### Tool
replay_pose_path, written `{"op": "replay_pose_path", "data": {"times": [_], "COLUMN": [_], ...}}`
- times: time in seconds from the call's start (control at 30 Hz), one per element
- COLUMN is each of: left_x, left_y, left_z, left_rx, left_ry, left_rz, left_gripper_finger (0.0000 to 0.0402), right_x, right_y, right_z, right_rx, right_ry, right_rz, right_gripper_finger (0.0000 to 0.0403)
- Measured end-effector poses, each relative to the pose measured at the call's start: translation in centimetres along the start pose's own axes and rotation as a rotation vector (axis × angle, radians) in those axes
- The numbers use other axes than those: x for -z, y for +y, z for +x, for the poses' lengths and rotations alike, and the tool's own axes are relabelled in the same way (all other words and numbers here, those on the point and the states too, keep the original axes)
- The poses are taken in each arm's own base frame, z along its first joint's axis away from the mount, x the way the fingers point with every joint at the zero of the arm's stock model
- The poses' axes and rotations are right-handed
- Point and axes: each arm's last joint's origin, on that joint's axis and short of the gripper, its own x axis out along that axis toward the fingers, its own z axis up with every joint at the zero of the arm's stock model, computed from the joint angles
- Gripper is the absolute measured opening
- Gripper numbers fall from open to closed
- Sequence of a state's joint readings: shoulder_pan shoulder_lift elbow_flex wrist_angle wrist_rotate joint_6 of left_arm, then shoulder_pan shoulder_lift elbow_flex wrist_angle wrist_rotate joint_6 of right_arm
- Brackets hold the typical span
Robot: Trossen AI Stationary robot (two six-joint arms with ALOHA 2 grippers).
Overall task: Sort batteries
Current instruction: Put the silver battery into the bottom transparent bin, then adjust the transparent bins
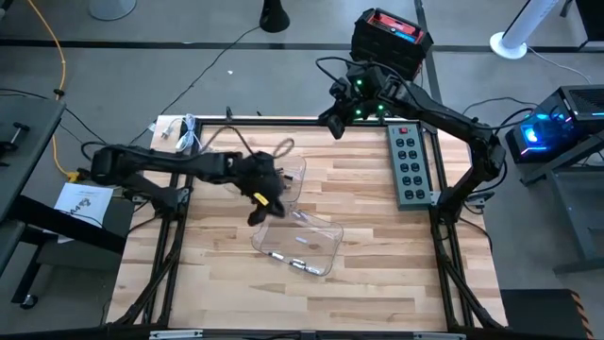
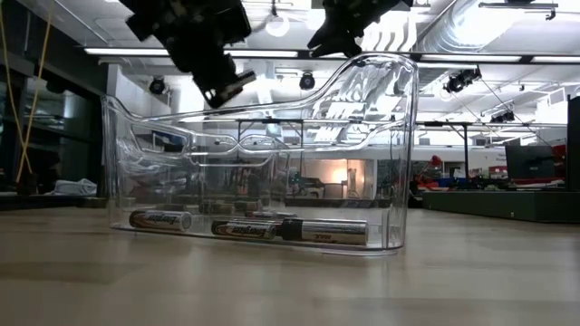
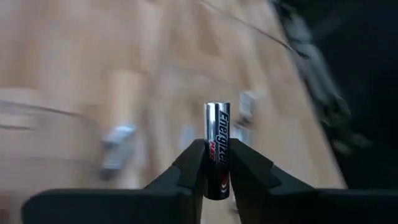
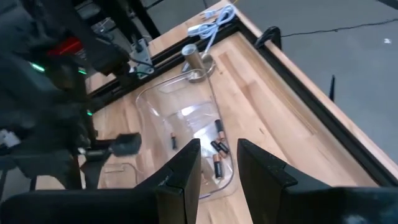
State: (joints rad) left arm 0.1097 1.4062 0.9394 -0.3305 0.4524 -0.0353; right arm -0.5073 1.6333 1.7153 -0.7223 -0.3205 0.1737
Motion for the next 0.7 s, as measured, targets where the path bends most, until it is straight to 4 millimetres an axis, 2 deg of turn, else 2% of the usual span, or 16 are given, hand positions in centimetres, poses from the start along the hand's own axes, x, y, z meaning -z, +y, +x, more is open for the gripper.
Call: {"op": "replay_pose_path", "data": {"times": [0.1, 0.2, 0.37, 0.43, 0.53, 0.7], "left_x": [0.7, 1.2, 1.0, 0.3, -0.9, -0.1], "left_y": [-0.3, -0.8, -1.6, -1.8, -1.9, -1.7], "left_z": [1.6, 2.7, 2.8, 1.5, -2.1, -8.5], "left_rx": [0.124, 0.116, 0.081, 0.041, -0.144, -0.525], "left_ry": [0.077, 0.126, 0.129, 0.147, 0.174, 0.151], "left_rz": [-0.002, -0.030, -0.052, -0.046, -0.034, -0.069], "left_gripper_finger": [0.0073, 0.0081, 0.0089, 0.0094, 0.0096, 0.0066], "right_x": [0.0, 0.1, 0.1, 0.2, 1.5, 6.3], "right_y": [0.1, 0.1, 0.2, 0.4, 0.6, -0.2], "right_z": [0.0, 0.0, 0.0, 0.2, 0.4, 2.6], "right_rx": [-0.026, -0.032, -0.034, -0.052, -0.055, -0.037], "right_ry": [0.007, 0.009, 0.010, 0.027, 0.132, 0.411], "right_rz": [-0.020, -0.026, -0.047, -0.052, -0.067, 0.021], "right_gripper_finger": [0.0096, 0.0096, 0.0096, 0.0096, 0.0096, 0.0075]}}
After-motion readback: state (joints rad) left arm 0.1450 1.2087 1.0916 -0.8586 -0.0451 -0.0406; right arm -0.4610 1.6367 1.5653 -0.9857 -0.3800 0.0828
